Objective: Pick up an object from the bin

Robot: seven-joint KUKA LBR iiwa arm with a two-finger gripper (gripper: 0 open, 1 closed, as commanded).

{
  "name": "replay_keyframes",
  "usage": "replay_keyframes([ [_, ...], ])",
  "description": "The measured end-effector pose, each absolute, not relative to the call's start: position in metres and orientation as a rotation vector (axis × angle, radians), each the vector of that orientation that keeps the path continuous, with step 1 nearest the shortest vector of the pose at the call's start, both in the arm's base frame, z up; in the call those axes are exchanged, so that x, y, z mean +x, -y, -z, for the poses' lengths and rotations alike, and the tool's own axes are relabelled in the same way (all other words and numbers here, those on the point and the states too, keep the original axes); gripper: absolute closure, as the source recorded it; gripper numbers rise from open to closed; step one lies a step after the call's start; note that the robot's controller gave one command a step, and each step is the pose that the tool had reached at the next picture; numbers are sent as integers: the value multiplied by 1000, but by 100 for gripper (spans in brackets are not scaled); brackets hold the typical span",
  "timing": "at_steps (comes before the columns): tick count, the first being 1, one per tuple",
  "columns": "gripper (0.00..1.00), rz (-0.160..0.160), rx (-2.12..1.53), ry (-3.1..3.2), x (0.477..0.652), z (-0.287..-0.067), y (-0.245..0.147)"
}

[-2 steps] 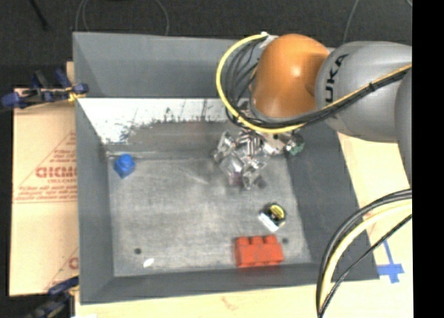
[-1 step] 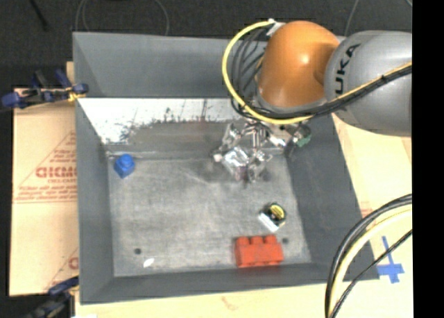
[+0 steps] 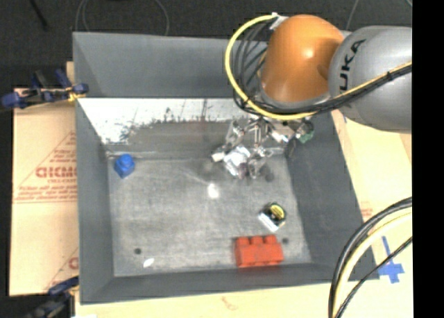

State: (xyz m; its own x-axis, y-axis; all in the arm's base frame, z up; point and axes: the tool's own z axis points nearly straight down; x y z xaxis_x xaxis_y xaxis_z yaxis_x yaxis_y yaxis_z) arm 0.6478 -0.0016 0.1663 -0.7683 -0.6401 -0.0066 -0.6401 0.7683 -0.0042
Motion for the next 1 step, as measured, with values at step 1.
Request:
replay_keyframes([
  [1, 100, 3, -1058, -2949, 649, -188, 2],
])
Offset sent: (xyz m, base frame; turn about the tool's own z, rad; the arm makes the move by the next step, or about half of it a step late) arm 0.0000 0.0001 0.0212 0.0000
